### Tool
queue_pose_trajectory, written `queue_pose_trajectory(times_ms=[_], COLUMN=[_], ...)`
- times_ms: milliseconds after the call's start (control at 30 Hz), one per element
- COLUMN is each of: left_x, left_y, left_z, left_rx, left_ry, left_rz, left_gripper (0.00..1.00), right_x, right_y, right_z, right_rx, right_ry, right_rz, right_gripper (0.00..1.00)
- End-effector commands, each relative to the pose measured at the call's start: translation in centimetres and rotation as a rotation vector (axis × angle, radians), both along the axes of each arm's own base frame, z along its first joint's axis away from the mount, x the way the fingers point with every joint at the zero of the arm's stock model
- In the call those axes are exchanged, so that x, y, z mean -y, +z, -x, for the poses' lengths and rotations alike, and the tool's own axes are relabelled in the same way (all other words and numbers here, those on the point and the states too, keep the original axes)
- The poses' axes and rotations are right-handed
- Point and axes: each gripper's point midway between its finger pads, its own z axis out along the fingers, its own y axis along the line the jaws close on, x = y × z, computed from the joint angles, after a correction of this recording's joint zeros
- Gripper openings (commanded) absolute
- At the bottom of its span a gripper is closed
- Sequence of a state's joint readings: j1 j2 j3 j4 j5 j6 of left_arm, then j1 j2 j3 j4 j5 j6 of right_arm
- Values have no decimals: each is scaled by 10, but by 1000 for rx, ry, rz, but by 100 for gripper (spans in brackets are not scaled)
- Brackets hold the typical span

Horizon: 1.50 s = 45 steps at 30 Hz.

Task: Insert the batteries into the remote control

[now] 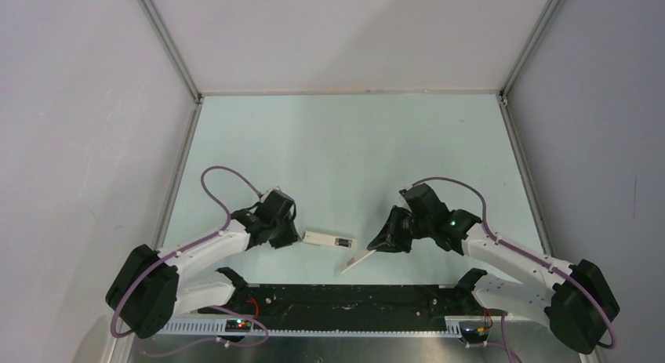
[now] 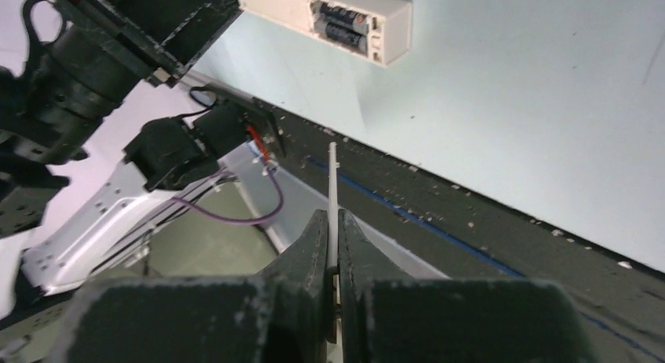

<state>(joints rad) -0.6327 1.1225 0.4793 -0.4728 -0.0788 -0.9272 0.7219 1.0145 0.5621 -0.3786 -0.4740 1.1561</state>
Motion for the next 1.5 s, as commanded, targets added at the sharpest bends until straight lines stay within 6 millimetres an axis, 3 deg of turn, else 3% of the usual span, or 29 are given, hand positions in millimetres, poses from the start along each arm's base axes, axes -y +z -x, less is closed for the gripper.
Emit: queue_pose_trajectory(times_ms=[0,333,667,900,1067,1167,1467], left_x=[6,20,34,33,35,39,33], left_y=[3,7,13,13,17,21,24], left_z=[-5,-4,-6,-6,-12,-15,-15], left_rx=[10,3,8,16,31,39,68], left_ry=[-10,-46,-76,-69,-64,-70,-41], left_rz=[-5,14,31,28,31,43,42], left_gripper=[35,35,35,35,35,34,34], right_x=[2,-7,4,6,2,-11,-38], right_y=[-2,-11,-14,-11,-6,-2,-15], right_z=[-19,-29,-56,-67,-65,-56,-36], right_rx=[158,270,335,354,362,356,311], right_ry=[-27,-63,-173,-222,-197,-122,-17], right_rz=[101,211,271,271,242,186,149], right_gripper=[0,0,0,0,0,0,0])
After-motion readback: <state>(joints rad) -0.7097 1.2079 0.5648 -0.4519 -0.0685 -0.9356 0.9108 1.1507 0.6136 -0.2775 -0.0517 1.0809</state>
